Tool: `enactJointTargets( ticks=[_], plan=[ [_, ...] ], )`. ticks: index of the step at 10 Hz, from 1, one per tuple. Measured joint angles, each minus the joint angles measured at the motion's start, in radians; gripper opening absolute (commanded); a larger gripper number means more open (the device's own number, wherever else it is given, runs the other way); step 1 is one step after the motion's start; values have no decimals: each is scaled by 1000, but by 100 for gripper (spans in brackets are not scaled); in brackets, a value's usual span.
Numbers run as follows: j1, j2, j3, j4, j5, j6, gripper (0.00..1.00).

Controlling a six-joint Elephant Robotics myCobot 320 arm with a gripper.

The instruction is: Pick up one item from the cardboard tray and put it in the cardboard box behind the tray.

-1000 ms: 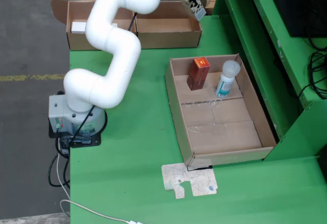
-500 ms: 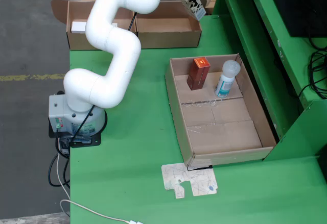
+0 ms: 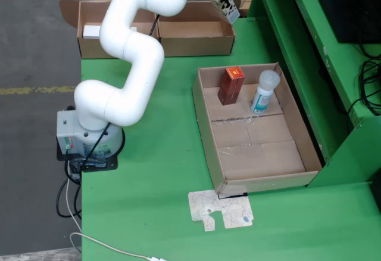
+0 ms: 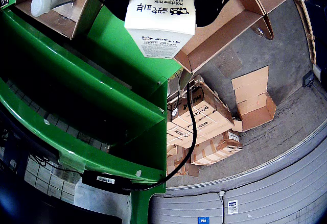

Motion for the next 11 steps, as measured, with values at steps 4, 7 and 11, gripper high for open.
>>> enactJointTargets(
  ticks=[4, 7, 11],
  plan=[
    [0, 0, 0, 0, 0, 0, 0],
    [-12, 41, 0, -98, 121, 121, 0],
    [-22, 75, 0, -207, 316, 296, 0]
  ],
)
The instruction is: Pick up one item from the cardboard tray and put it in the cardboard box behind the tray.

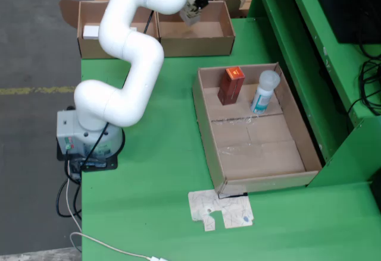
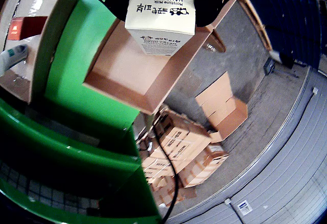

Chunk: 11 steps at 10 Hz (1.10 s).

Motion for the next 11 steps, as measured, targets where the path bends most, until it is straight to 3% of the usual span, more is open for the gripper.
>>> enactJointTargets(
  ticks=[3, 11],
  plan=[
    [6, -14, 0, 41, 58, -21, 0],
    [12, -121, 0, 242, -290, -285, 0]
  ],
)
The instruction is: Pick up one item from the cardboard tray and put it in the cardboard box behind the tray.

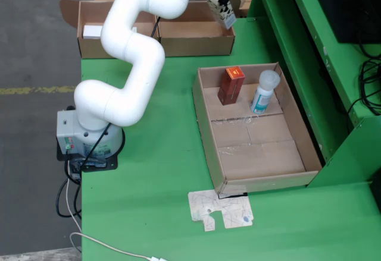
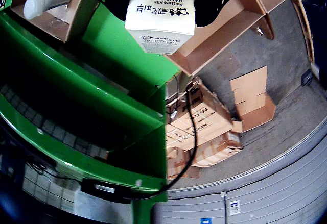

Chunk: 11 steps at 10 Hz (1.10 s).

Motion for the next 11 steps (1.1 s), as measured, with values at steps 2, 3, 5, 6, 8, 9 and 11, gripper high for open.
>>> enactJointTargets(
  ticks=[2, 3, 5, 6, 8, 9, 11],
  plan=[
    [-5, 0, 0, -3, -5, 21, 0],
    [-19, 9, 0, -32, 35, 61, 0],
    [-20, 20, -2, -86, 130, 157, 0],
    [-3, 20, 0, -86, 184, 212, 0],
    [-14, 20, 0, -101, 265, 279, 0],
    [-25, 20, 0, -104, 317, 296, 0],
    [-28, 20, 0, -106, 364, 307, 0]
  ],
)
